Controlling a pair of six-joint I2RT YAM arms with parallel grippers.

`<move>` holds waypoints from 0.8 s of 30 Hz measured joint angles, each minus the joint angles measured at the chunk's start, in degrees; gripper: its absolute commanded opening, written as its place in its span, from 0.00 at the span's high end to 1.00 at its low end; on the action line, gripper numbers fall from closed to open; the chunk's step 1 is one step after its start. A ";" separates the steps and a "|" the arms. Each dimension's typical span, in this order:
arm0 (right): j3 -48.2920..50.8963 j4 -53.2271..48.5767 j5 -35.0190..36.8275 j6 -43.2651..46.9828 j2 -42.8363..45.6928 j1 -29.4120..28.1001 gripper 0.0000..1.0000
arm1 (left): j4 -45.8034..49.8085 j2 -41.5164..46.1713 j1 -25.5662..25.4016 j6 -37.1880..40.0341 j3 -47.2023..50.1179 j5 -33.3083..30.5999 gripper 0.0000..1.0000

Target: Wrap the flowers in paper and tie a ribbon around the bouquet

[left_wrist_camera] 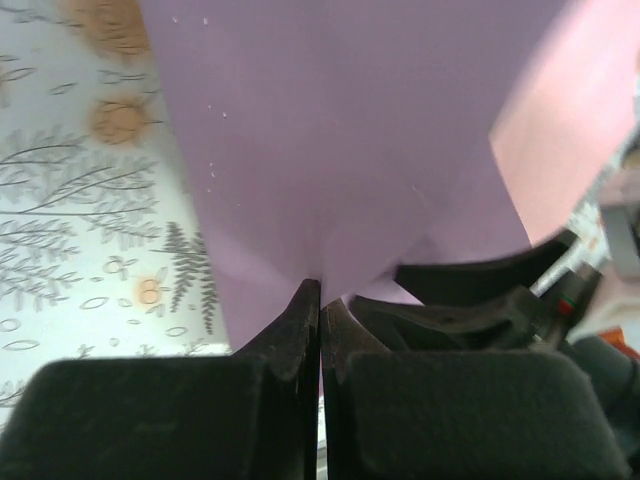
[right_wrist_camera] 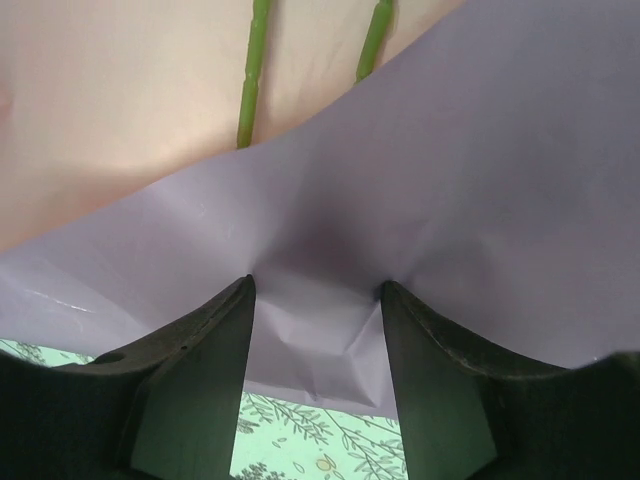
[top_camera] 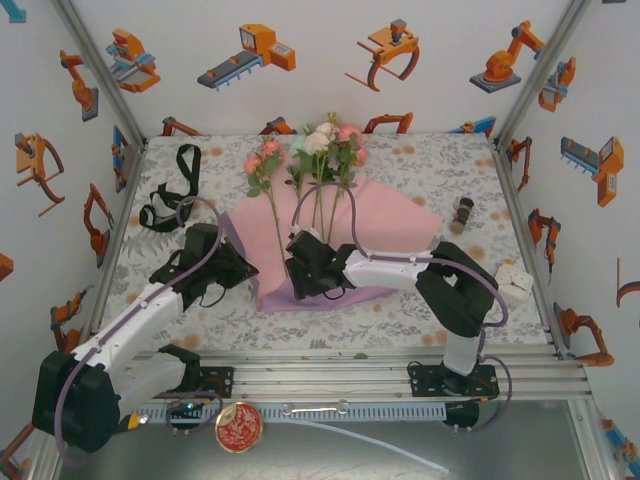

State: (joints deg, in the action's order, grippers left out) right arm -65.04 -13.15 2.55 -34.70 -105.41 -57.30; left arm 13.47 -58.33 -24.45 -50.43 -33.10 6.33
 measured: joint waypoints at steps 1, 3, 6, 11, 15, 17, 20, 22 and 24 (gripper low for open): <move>-0.33 0.07 0.02 -0.02 -0.20 0.00 0.46 | -0.94 0.28 -0.33 0.37 0.00 1.33 0.95; -0.39 0.17 0.09 -0.02 -0.33 0.00 0.45 | -2.45 0.70 -0.90 0.94 -0.02 3.76 0.95; -0.39 0.24 0.26 -0.02 -0.44 -0.02 0.42 | -4.11 1.18 -1.73 1.18 -0.02 6.67 0.95; -0.37 0.42 0.20 0.39 -0.44 -0.02 0.42 | -8.33 0.00 -1.84 -1.51 -1.25 10.69 0.94; -0.15 0.79 -0.42 1.55 -0.37 0.00 0.42 | -14.23 -4.90 -1.90 -5.20 -3.13 11.85 0.95; 0.04 1.01 -0.85 2.27 -0.22 0.04 0.42 | -16.65 -7.74 -2.03 -6.54 -3.78 12.17 0.95; 0.48 1.22 -1.64 3.28 0.20 0.20 0.42 | -19.15 -11.93 -2.43 -7.72 -5.22 12.79 0.95; 1.55 1.70 -2.29 3.54 1.27 0.44 0.41 | -19.69 -13.86 -2.82 -7.78 -6.27 12.76 0.95; 2.99 1.92 -3.48 3.74 3.10 0.79 0.41 | -19.96 -14.62 -2.95 -7.74 -6.54 12.61 0.96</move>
State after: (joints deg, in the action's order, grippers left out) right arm -62.04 -11.22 -0.93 -30.96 -102.30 -56.51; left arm -6.48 -72.95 -27.40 -58.17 -39.64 18.94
